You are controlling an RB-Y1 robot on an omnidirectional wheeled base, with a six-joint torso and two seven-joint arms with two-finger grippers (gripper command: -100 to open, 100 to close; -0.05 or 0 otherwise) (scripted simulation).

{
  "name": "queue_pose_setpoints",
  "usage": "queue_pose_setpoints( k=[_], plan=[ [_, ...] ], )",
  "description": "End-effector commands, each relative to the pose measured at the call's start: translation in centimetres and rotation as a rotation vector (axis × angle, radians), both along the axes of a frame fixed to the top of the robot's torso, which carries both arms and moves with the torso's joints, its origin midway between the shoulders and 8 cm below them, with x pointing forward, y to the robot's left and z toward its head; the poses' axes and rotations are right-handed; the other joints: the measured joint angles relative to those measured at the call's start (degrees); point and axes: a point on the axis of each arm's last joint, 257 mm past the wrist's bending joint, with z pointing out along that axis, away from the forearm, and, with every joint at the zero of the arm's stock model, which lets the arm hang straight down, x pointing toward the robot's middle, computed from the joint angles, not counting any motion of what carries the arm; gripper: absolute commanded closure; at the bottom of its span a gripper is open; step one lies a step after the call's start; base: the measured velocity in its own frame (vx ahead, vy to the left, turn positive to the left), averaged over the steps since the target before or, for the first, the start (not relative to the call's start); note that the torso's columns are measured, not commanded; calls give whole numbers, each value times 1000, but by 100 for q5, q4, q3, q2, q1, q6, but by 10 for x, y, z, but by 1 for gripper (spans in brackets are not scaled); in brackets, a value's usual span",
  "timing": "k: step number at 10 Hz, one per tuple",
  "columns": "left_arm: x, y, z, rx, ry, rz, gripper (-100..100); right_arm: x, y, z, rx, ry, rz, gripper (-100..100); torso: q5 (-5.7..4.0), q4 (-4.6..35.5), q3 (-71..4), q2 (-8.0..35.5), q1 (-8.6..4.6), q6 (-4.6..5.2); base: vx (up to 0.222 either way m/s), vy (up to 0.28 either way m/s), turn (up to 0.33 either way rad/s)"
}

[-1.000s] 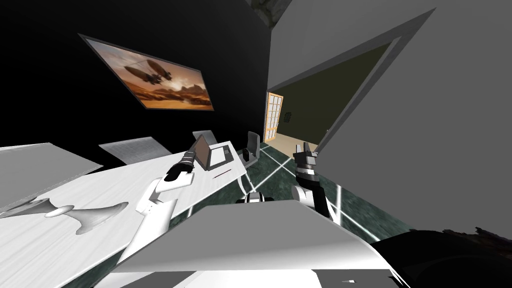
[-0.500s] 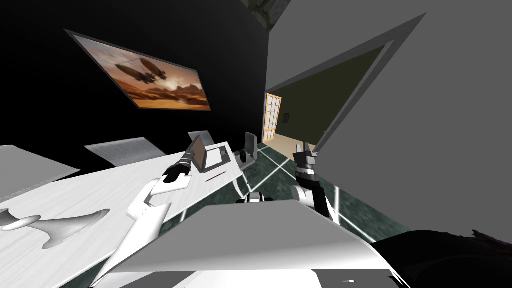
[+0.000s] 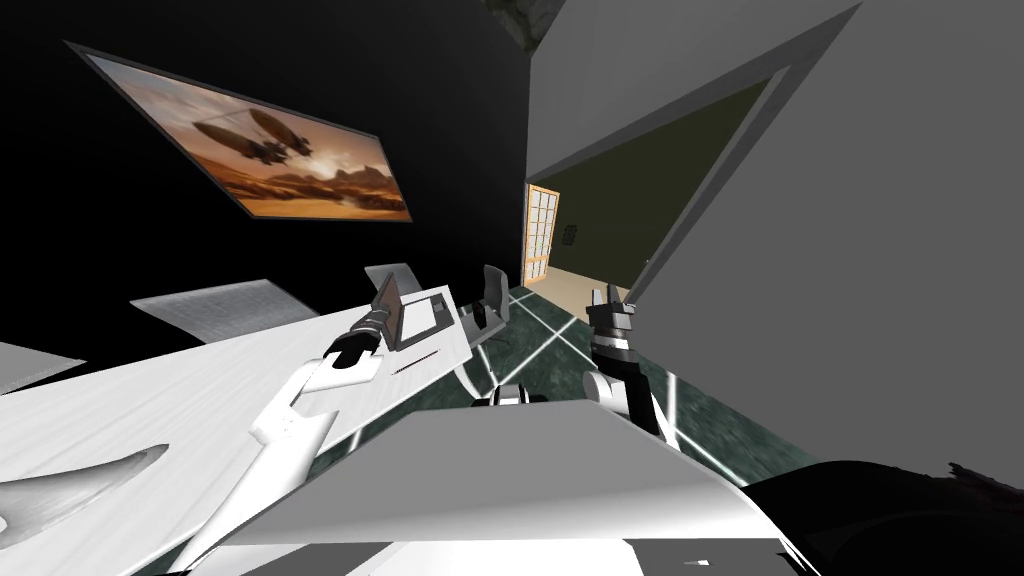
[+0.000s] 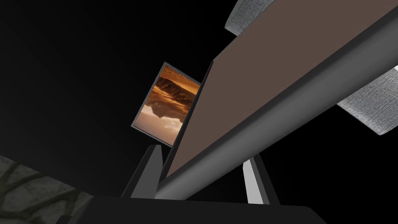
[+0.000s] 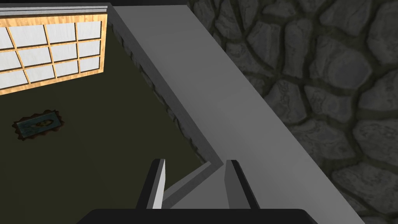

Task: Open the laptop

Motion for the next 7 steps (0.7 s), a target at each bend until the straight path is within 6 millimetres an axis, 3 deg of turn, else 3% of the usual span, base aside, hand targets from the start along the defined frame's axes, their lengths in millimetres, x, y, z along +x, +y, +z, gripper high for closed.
queue_pose_setpoints(
  k=[1, 6, 7],
  plan=[
    [-4, 4, -18, 88, 67, 1, 100, 0, 0, 0, 0, 0, 0, 0, 3, -9, -4, -8, -16, 3, 70, -98, -5],
    [-8, 11, -43, 258, 185, -6, 100, 0, 0, 0, 0, 0, 0, 0, 28, -18, -1, -8, 16, -6, 50, -82, -13],
    [-8, 11, -30, 255, 156, -3, 100, 0, 0, 0, 0, 0, 0, 0, 31, -16, 1, -4, 19, -7, 16, -45, 6]
  ],
)
